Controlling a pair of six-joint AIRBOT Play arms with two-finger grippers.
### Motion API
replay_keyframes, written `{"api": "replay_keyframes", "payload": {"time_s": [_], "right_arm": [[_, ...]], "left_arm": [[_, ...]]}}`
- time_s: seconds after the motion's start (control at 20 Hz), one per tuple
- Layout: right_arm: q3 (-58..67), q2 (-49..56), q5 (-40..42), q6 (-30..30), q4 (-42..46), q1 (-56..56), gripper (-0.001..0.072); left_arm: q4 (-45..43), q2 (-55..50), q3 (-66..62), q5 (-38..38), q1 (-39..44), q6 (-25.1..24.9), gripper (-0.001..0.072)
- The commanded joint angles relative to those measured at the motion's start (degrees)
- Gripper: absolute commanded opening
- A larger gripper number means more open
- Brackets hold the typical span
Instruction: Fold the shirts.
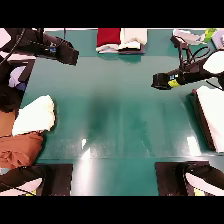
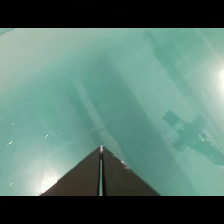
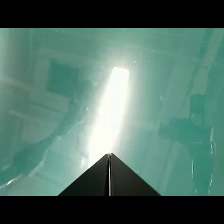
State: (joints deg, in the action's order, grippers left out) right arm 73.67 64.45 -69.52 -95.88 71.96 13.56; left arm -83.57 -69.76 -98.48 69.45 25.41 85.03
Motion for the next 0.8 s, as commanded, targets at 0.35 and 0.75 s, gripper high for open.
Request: {"api": "replay_keyframes", "payload": {"time_s": [0.35, 0.75], "right_arm": [[0.02, 0.04, 0.15, -0.04, -0.37, 0.04, 0.0023], [0.02, 0.04, 0.09, -0.04, -0.35, 0.04, 0.0023]], "left_arm": [[-0.02, 0.02, 0.0, -0.02, 0.02, 0.0, 0.0025], [-10.51, 0.09, 0.0, 1.79, -3.89, 1.95, 0.0025]]}}
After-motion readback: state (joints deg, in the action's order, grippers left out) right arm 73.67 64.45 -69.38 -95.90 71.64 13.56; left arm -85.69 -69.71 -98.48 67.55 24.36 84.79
